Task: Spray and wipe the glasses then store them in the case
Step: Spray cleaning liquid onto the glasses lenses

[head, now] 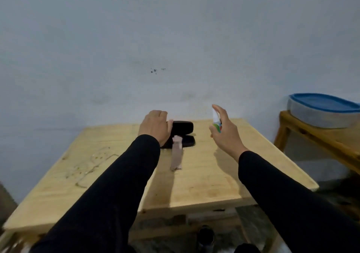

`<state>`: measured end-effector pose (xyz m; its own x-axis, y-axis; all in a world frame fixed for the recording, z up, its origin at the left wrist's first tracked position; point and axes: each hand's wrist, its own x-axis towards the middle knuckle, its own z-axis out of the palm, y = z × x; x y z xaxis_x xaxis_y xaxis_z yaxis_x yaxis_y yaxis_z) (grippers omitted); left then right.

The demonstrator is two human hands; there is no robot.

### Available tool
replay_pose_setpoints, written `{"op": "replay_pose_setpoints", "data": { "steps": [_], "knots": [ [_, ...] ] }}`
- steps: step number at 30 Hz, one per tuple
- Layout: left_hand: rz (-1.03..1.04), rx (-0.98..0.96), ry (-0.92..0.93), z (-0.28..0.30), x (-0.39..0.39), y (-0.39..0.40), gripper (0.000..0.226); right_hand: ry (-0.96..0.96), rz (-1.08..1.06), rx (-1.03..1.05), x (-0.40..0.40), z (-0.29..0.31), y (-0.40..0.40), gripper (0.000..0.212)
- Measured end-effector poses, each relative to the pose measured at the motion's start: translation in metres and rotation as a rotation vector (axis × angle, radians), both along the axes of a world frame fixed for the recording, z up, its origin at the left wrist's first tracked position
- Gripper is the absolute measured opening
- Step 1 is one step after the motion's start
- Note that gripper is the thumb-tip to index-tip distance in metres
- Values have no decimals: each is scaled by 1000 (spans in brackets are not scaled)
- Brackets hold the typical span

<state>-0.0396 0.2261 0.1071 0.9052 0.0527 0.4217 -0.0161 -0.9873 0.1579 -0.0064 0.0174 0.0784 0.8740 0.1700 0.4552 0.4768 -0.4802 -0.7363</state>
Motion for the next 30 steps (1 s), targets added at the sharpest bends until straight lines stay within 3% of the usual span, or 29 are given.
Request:
{"op": "replay_pose_setpoints", "data": {
  "steps": [15,22,30],
  "knots": [
    [351,-204,94,-54,-135,189,29,48,400,-4,-18,-33,168,59],
    [350,-312,83,-79,-159,203,30,86,441,-48,-18,-50,201,59],
    [221,-232,-109,-97,-147,207,17,139,428,-21,-13,-56,210,61]
  ]
}}
